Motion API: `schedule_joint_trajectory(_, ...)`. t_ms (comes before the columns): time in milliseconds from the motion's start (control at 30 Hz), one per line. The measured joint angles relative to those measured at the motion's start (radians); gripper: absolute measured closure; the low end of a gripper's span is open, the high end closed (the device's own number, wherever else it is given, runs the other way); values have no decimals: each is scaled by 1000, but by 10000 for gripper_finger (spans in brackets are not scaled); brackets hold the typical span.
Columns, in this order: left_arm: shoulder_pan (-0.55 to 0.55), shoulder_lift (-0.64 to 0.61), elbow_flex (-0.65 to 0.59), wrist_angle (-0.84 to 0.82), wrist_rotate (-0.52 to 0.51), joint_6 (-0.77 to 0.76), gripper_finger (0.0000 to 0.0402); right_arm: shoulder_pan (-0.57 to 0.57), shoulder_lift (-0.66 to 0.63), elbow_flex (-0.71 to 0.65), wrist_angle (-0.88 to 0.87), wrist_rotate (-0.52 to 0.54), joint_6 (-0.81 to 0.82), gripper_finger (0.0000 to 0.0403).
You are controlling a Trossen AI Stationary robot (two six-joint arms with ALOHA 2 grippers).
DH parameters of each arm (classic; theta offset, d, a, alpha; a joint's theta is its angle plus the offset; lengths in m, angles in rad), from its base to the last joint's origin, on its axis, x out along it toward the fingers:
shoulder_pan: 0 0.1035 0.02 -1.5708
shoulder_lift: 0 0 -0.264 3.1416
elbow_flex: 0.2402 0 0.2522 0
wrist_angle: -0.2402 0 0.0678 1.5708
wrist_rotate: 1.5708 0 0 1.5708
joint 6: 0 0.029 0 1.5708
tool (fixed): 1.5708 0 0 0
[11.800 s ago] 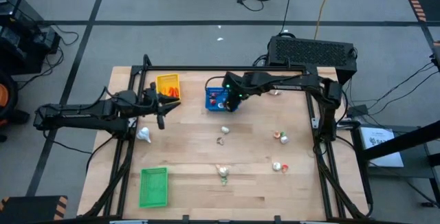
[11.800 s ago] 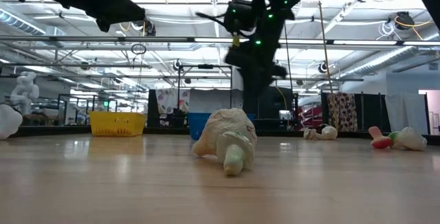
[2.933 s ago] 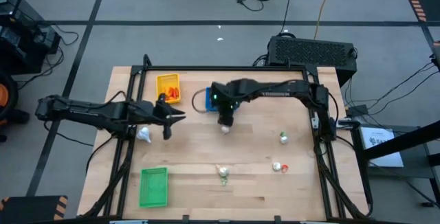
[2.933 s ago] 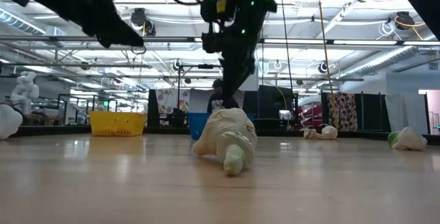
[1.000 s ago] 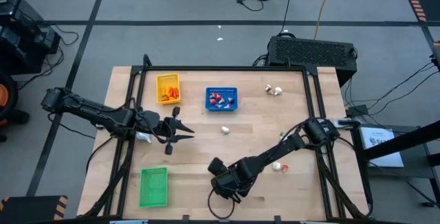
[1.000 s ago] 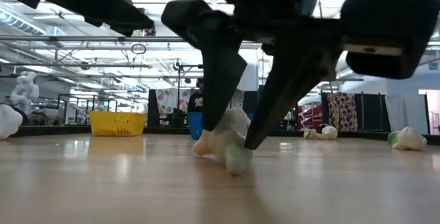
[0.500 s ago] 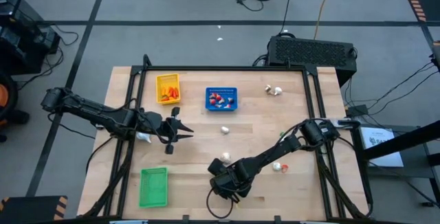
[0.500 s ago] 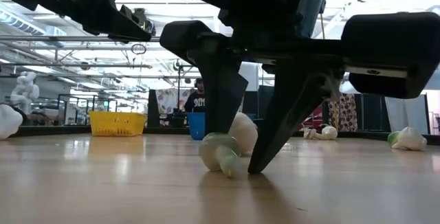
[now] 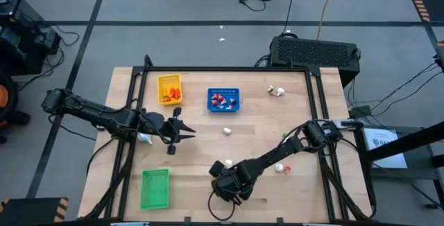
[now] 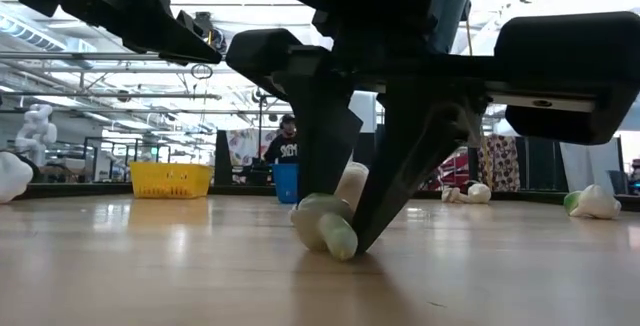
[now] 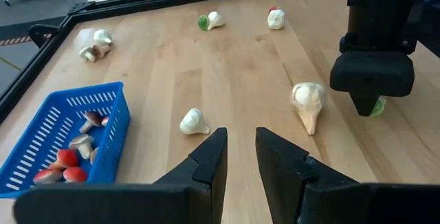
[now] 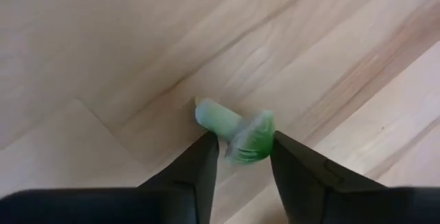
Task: Sort produce into baskets
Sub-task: Put the green mushroom into the blue bin
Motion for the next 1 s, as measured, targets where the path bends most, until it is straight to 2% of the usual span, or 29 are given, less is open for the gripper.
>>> schedule_joint_trajectory(367,0,0,0,-1,0,0,315,-6,-12,-1,3,0,46,357)
schedule_joint_trajectory(533,8,0,0,-20,-57,-31,315,-47,-82,-2,2,2,165,356)
schedule_joint_trajectory(733,82,0,0,-165,-100,-145,315,-115,-179,0,-12,7,190,352)
schedule_joint_trajectory(1000,145,0,0,-246,-104,-186,315,-309,-249,0,-125,11,234,351)
